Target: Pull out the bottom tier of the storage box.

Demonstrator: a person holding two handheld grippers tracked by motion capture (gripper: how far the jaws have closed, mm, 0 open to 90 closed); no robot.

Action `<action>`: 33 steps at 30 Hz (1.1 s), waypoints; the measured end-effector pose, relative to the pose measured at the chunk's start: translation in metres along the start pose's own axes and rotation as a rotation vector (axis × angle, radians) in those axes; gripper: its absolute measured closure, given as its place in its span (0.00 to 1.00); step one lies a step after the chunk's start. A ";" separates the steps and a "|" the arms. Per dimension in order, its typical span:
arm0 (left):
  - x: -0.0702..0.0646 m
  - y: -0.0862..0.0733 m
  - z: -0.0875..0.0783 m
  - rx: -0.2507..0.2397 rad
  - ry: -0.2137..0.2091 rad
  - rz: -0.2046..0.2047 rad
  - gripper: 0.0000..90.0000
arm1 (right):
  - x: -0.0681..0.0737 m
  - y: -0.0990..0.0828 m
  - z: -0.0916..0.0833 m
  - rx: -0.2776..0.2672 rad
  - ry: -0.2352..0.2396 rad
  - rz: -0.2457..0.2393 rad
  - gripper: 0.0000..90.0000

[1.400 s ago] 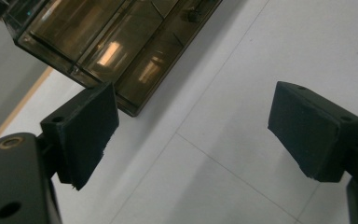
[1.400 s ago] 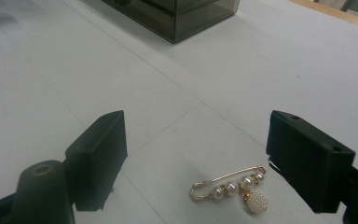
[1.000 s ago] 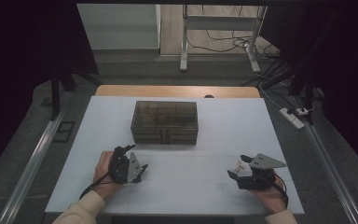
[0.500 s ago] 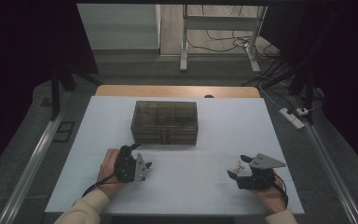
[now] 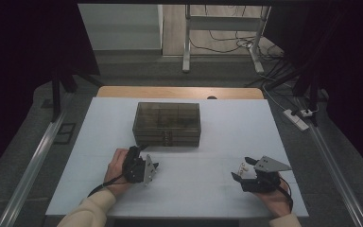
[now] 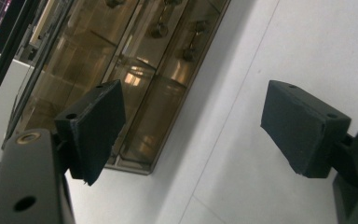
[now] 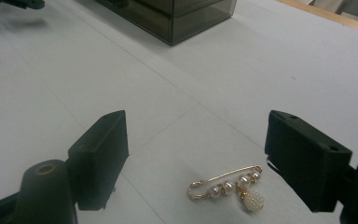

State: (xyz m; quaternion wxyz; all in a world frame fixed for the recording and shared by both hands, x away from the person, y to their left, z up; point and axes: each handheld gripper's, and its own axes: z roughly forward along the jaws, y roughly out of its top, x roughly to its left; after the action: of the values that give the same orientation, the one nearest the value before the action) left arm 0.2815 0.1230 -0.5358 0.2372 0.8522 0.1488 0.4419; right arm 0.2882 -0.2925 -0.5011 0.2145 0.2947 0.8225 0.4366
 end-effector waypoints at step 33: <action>0.000 0.012 0.023 0.019 0.034 0.035 0.34 | -0.002 0.000 0.000 -0.005 0.005 -0.001 0.23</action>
State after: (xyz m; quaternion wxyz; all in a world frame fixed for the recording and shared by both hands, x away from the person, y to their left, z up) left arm 0.3009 0.1063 -0.5405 0.2188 0.8492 0.1419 0.4591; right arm 0.2894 -0.2936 -0.5013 0.2136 0.2928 0.8221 0.4392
